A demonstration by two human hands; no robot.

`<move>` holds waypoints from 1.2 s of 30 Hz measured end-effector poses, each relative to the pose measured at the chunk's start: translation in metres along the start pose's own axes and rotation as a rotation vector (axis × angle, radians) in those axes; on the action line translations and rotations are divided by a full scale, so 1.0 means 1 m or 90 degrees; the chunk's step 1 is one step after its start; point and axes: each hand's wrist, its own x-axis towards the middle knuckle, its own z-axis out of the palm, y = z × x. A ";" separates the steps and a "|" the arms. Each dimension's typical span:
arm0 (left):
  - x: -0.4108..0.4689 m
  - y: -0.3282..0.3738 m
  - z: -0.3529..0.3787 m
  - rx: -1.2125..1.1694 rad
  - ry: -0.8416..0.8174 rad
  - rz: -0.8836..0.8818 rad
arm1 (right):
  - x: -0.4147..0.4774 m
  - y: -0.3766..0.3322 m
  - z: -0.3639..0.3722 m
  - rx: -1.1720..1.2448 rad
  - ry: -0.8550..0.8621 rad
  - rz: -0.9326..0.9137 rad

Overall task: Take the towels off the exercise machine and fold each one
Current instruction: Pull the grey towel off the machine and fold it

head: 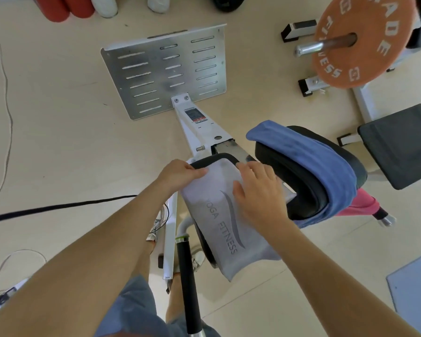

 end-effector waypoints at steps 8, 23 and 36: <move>-0.003 0.028 0.010 0.149 0.055 0.155 | -0.050 -0.018 0.049 0.004 0.021 -0.025; -0.105 0.057 0.001 -0.156 0.211 0.286 | -0.132 0.024 0.074 1.150 0.136 0.657; -0.194 0.052 -0.021 -0.431 0.006 0.160 | -0.187 0.053 0.022 1.499 -0.034 0.389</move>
